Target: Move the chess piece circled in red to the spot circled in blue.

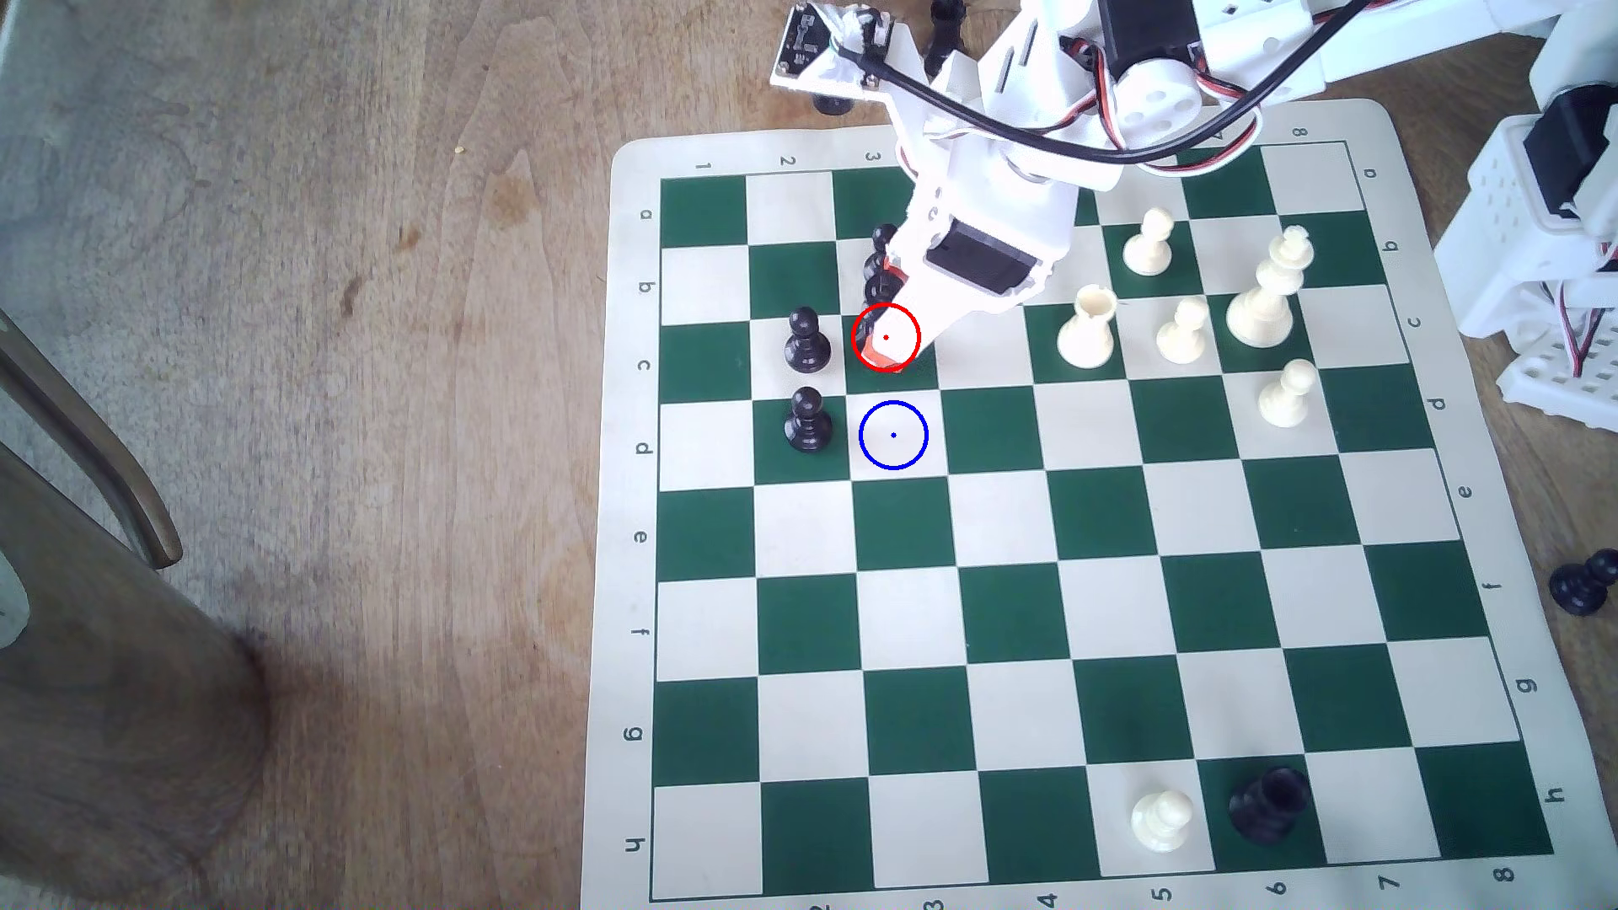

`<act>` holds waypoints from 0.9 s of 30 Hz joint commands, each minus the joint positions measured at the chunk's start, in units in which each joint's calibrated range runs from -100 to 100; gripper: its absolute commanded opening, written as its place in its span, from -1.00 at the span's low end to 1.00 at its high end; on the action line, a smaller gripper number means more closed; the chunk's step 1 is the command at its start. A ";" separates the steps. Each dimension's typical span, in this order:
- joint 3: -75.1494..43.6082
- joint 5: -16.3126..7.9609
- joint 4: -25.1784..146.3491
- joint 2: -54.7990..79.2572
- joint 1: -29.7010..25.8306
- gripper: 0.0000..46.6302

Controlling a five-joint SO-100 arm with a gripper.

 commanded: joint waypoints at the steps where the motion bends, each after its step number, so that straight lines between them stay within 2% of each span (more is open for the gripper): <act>1: -3.23 0.15 0.15 -1.49 -0.22 -0.41; 18: -4.23 0.05 0.15 -0.98 -0.22 -0.70; 27: -3.86 0.15 0.56 -2.93 -0.22 -0.78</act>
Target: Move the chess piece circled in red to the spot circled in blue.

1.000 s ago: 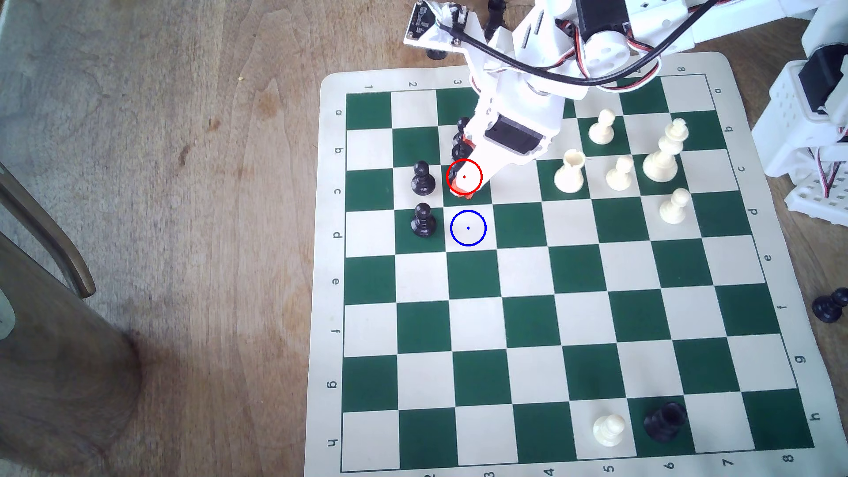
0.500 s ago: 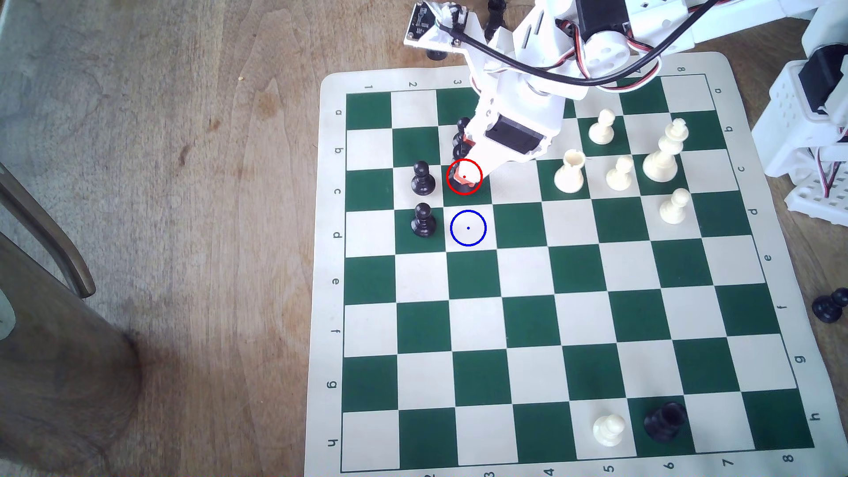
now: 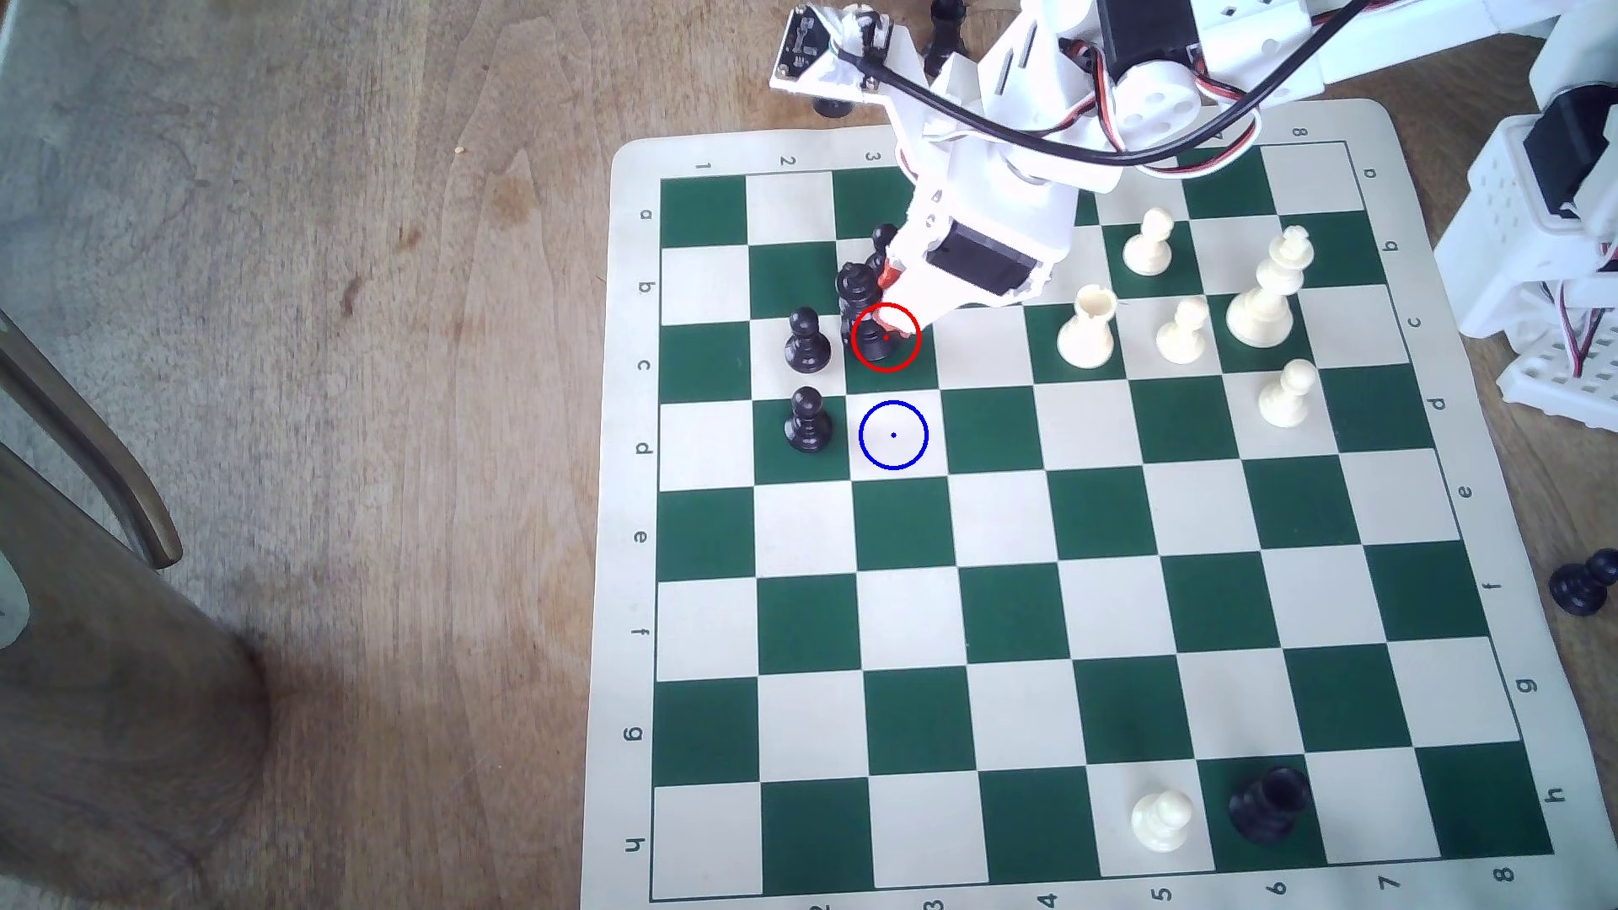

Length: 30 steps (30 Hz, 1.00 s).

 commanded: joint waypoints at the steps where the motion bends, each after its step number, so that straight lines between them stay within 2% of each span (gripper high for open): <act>1: -3.77 0.15 0.64 -3.19 -0.15 -0.78; 3: -3.59 0.05 0.64 -3.19 -0.07 -0.69; 7: -2.59 -0.20 -0.75 -3.10 0.40 -0.24; 12: -2.50 0.00 -1.08 -3.10 1.10 -0.15; 25: -1.14 0.68 -3.86 -3.27 2.74 -0.16; 28: -1.14 0.68 -3.70 -3.27 2.51 -0.22; 30: -1.14 0.68 -2.88 -3.19 2.12 -0.34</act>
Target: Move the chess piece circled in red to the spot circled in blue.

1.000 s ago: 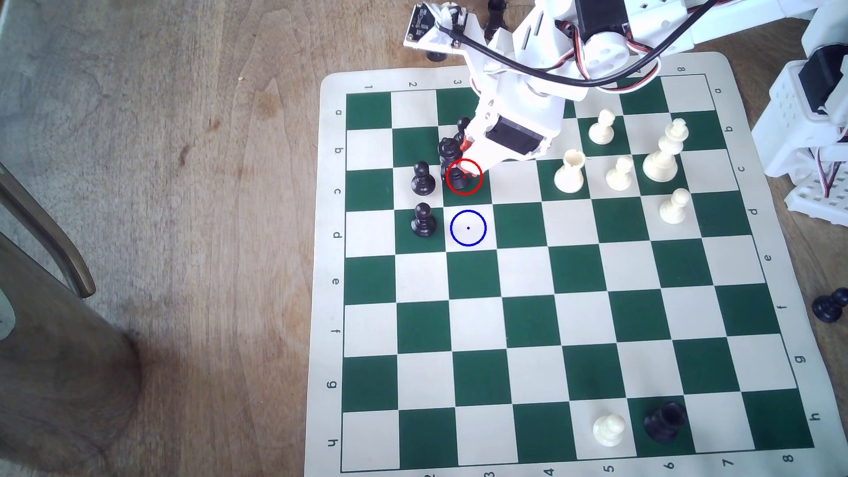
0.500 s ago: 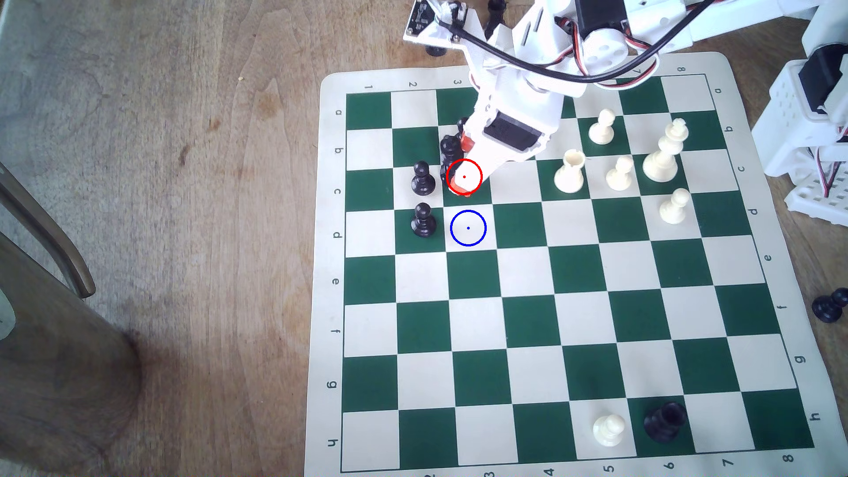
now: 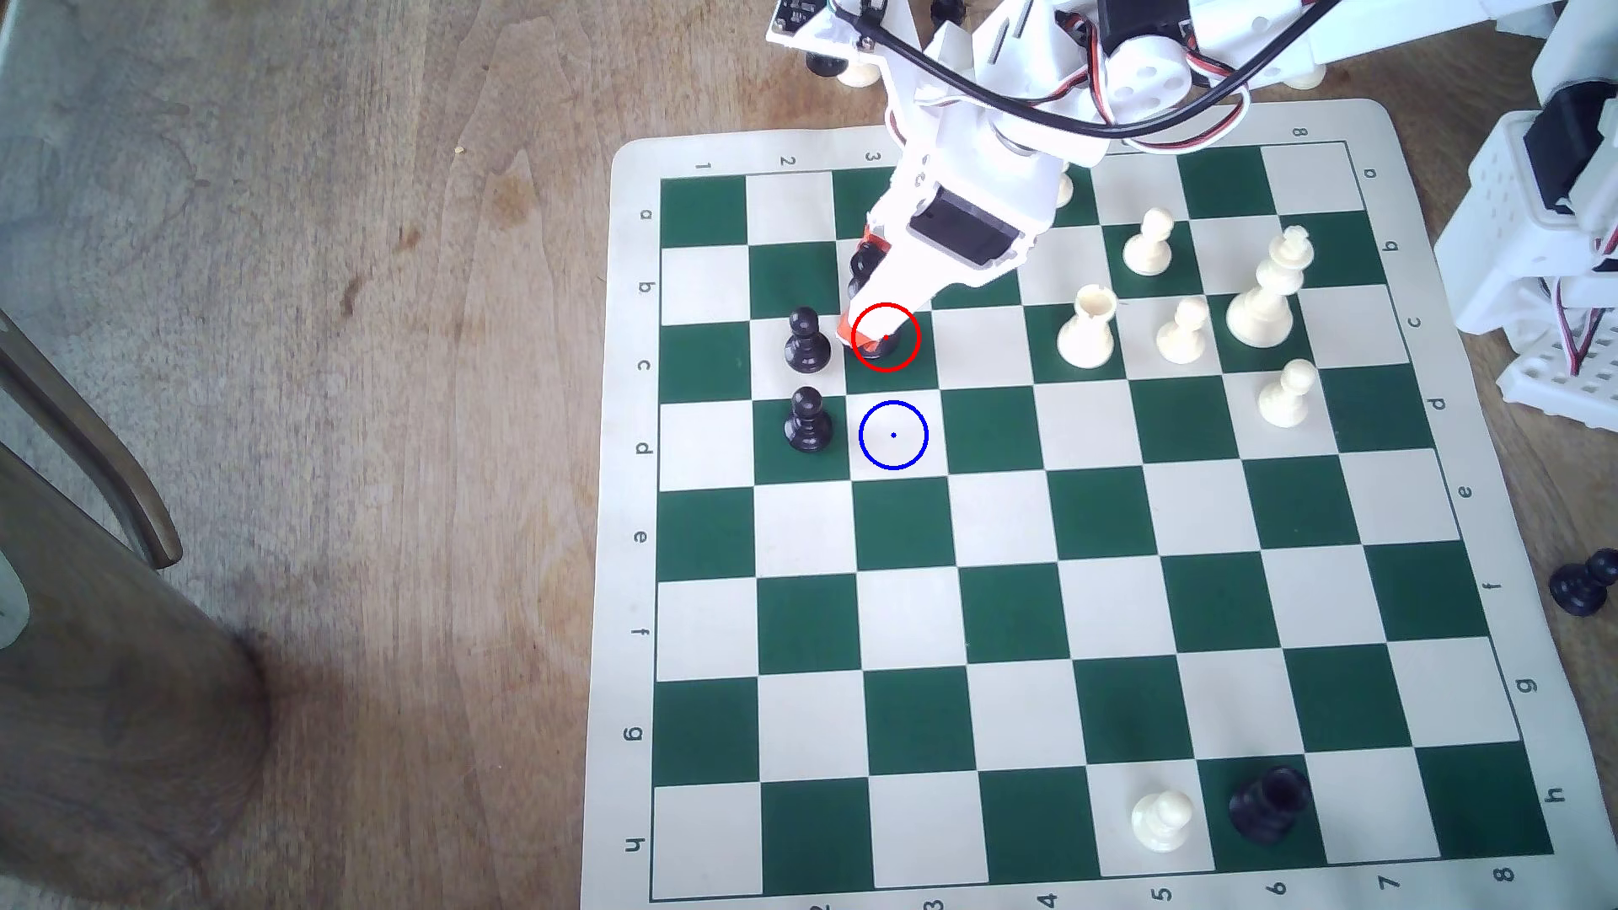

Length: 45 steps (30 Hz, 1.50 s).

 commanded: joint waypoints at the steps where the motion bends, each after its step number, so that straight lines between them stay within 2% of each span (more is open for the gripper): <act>1: -1.14 0.00 0.15 -3.19 -0.32 -0.36; 3: -1.14 0.00 0.23 -3.19 -0.71 -0.45; 10: -1.14 0.00 0.23 -3.27 -0.87 -0.52; 17: -1.14 0.00 0.31 -3.27 -0.95 -0.80; 22: -1.14 0.00 0.64 -3.53 -0.95 -0.91; 29: -6.31 -0.29 6.62 -12.27 -0.40 -0.97; 34: -10.57 -0.24 11.37 -17.62 -2.59 -0.98; 39: -10.57 -0.78 12.02 -16.09 -7.20 -0.98; 45: -11.93 -1.27 9.81 -9.81 -9.71 -0.98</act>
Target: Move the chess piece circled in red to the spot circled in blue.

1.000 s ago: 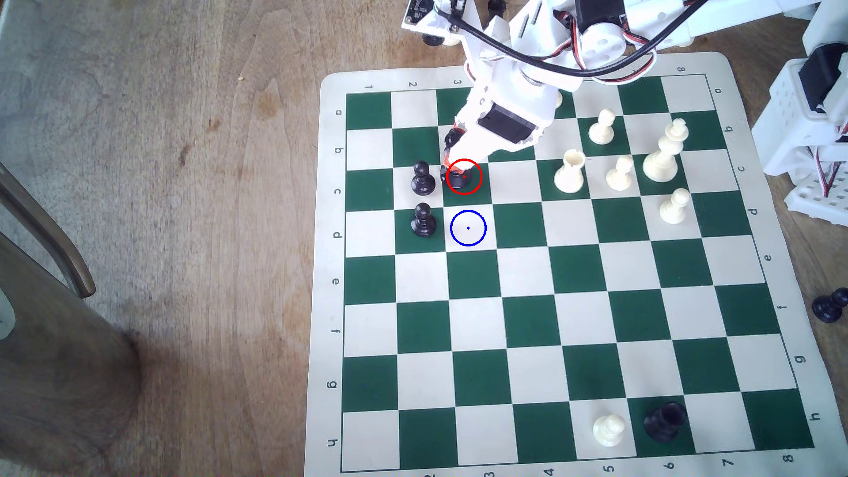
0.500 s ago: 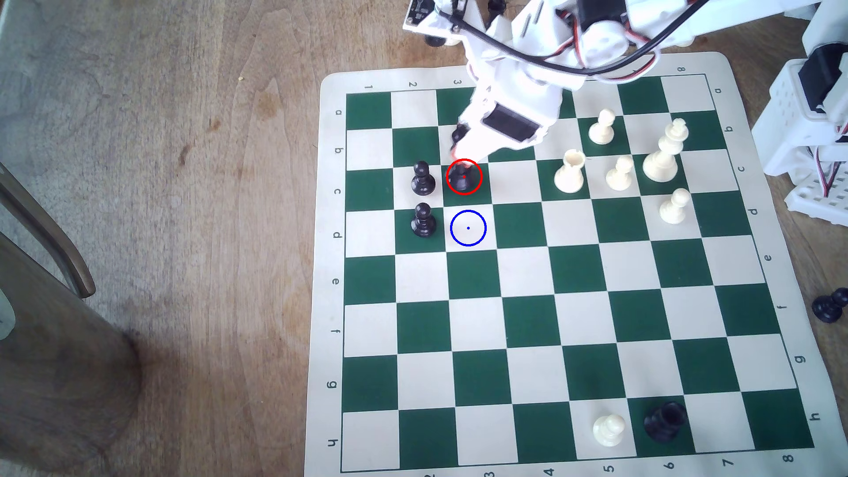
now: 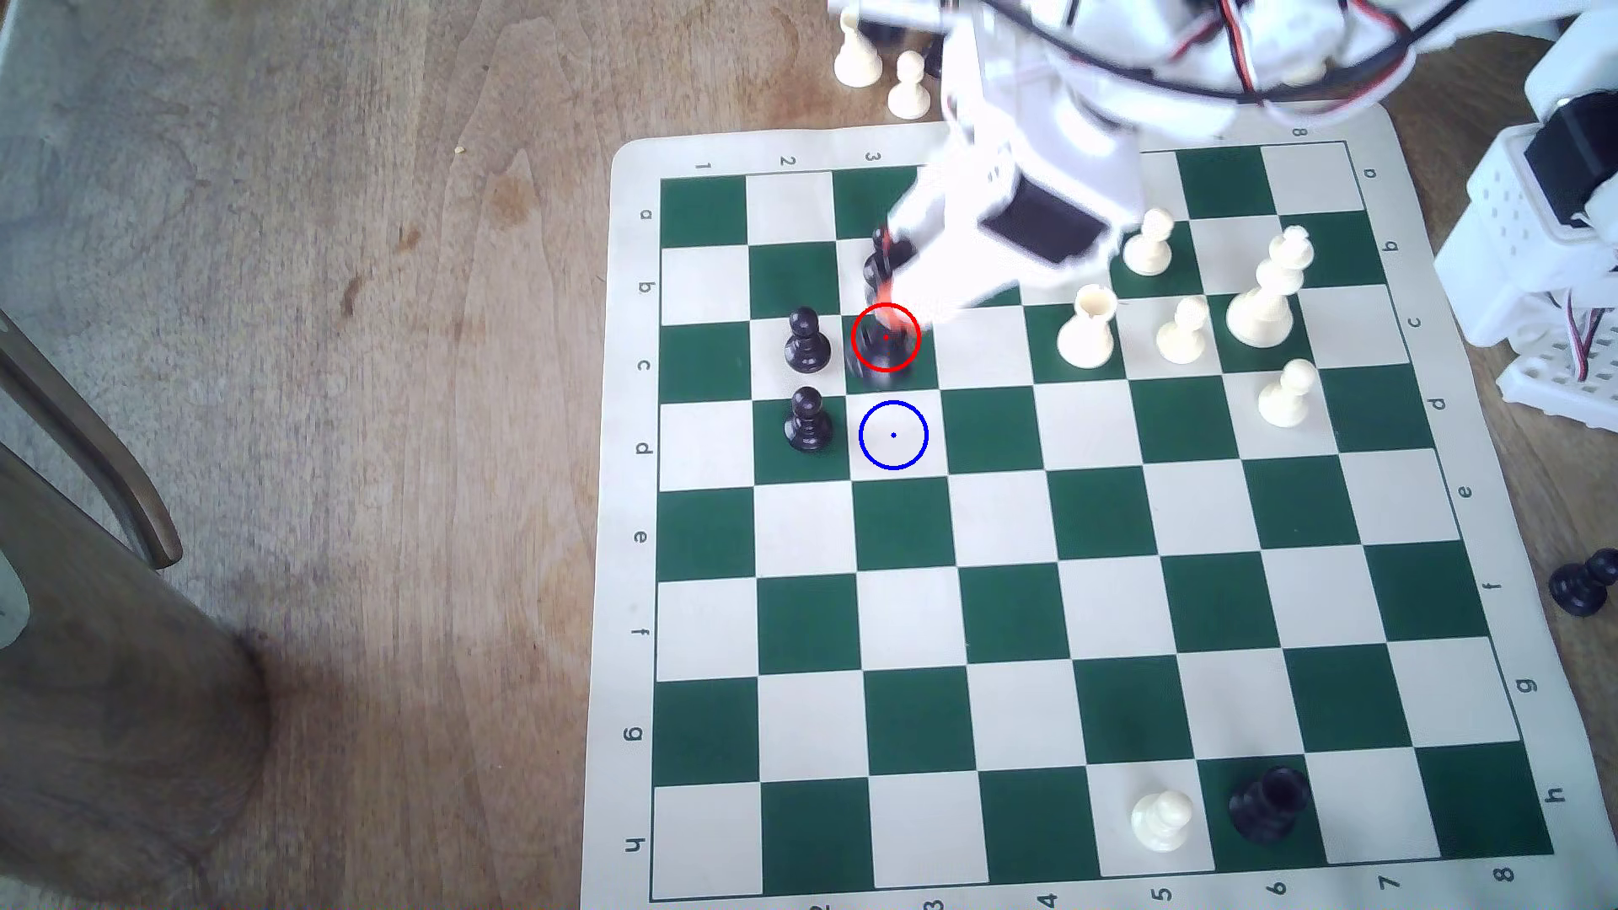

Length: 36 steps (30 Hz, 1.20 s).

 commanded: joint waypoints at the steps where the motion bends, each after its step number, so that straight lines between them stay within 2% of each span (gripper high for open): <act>1: -6.96 -0.24 -1.74 2.86 -0.71 -0.98; 11: -7.23 -0.24 -4.20 11.43 -0.47 -0.98; 29: -6.51 0.39 -4.03 13.98 1.01 -0.95; 30: -6.51 0.39 -4.03 13.98 0.85 -0.82; 32: -5.97 0.54 -4.28 13.89 0.85 -0.34; 33: -5.33 0.78 -4.69 13.38 1.01 -0.01; 36: -3.61 0.98 -6.33 11.77 1.40 0.29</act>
